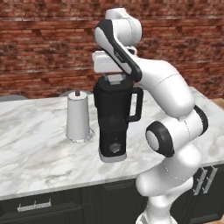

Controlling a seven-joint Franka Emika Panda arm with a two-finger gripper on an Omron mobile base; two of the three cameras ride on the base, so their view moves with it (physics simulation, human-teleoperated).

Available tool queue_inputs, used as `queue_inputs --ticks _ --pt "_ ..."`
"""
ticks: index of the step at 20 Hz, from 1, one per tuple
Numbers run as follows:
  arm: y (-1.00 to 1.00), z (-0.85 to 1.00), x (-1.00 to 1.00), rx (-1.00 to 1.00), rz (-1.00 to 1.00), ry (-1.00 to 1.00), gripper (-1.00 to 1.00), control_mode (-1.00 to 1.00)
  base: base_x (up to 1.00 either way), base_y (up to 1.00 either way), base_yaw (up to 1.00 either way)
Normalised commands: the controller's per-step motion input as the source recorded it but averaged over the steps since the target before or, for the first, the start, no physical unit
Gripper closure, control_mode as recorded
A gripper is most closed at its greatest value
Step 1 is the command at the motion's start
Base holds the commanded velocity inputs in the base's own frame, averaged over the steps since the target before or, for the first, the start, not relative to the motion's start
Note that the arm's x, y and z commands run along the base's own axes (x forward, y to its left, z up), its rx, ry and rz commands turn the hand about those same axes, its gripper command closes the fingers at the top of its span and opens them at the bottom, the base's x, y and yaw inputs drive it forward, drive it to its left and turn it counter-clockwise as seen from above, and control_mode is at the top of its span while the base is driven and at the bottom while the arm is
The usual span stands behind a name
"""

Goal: Close the lid blender by securely placing the lid on top.

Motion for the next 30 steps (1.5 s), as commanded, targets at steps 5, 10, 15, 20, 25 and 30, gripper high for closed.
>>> queue_inputs --ticks 5,10,15,20,25,30 --pt "0.00 -0.07 -0.12 0.00 -0.19 0.08 1.00 -1.00 0.00 0.00 0.00" --pt "0.00 -0.37 -0.24 0.00 -0.05 0.03 1.00 -1.00 0.00 0.00 0.00" --pt "0.00 -0.34 -0.02 0.00 0.00 -0.02 1.00 -1.00 0.00 0.00 0.00" --pt "0.00 -0.49 -0.07 -0.01 0.00 -0.03 1.00 -1.00 0.00 0.00 0.00" --pt "0.00 -0.55 -0.15 0.01 0.00 0.00 1.00 -1.00 0.00 0.00 0.00" --pt "0.00 -0.13 -0.23 0.08 0.00 -0.01 1.00 -1.00 0.00 0.00 0.00"
